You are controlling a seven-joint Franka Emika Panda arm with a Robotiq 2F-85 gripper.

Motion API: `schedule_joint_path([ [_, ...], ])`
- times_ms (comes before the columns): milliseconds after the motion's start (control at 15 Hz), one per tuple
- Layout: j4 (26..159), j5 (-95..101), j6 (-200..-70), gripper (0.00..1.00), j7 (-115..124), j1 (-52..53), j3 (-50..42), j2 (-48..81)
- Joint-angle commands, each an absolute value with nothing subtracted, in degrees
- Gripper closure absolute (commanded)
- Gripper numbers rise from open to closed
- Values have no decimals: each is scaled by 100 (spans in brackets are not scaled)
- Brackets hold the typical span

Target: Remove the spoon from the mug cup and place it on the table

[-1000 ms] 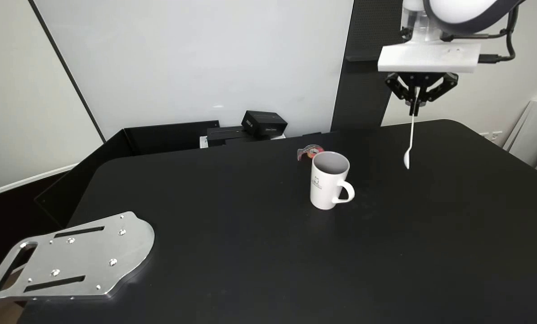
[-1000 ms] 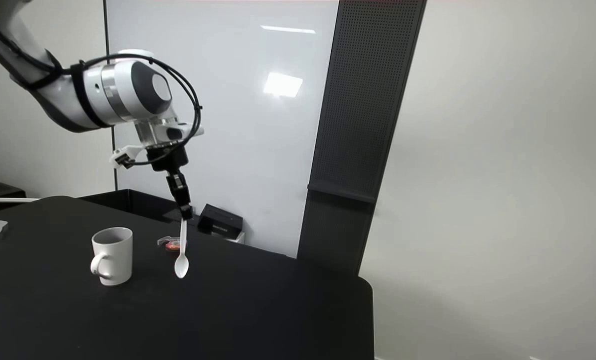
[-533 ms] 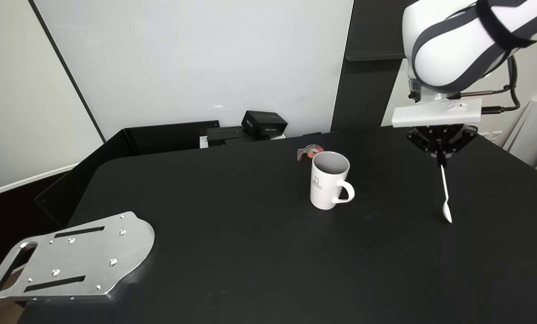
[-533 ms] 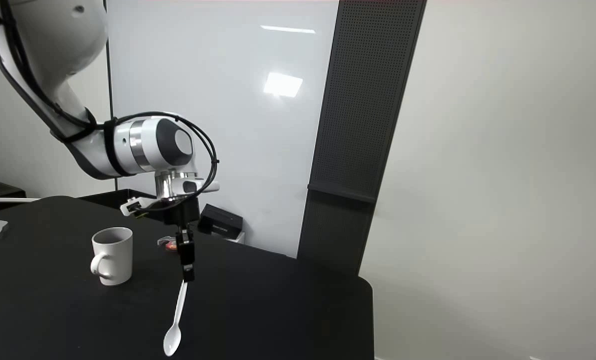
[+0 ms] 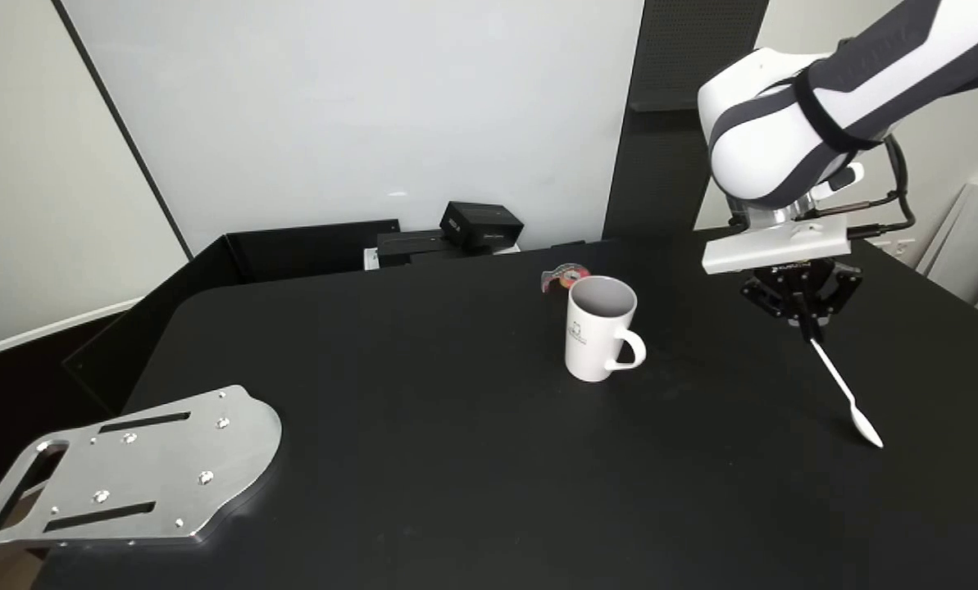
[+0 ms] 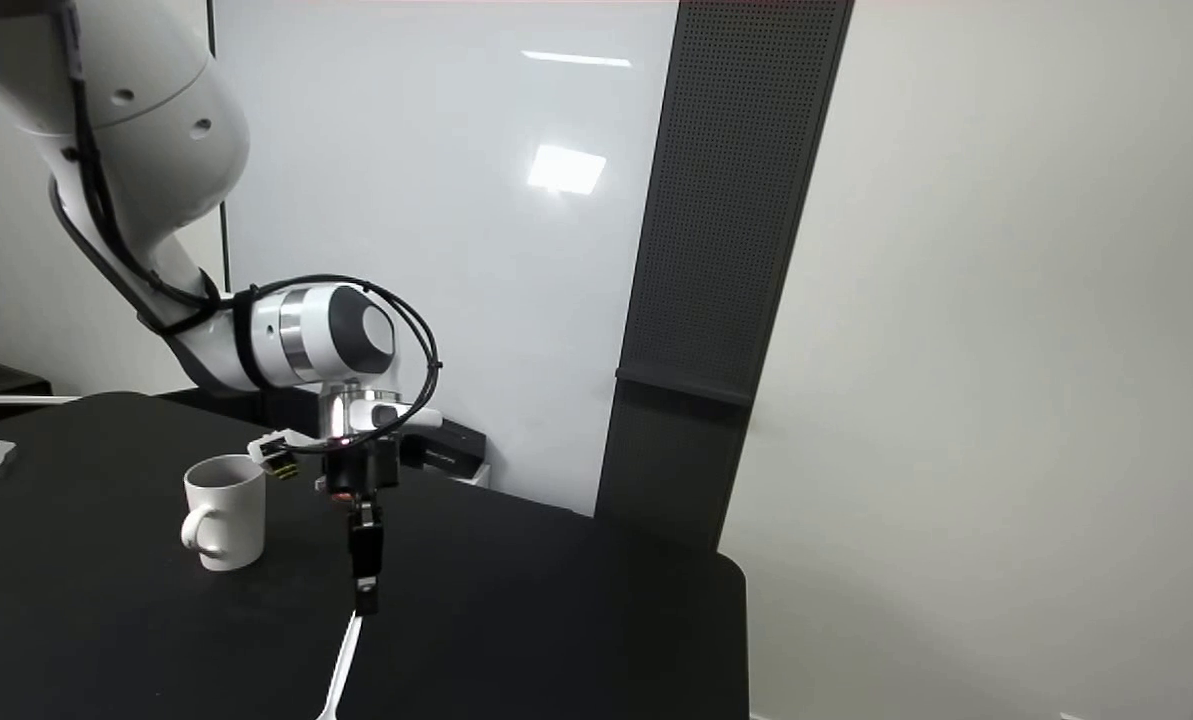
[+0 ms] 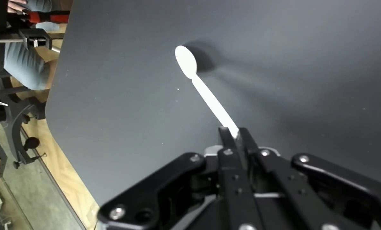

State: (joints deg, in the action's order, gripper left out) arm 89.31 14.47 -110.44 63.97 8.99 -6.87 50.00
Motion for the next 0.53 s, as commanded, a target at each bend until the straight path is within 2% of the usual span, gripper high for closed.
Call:
schedule_joint_path([
  [0,8822,1294,-11545,59,6514,934,-712,4932],
  [467,9305,627,-13633,11,6946,927,-717,4514],
])
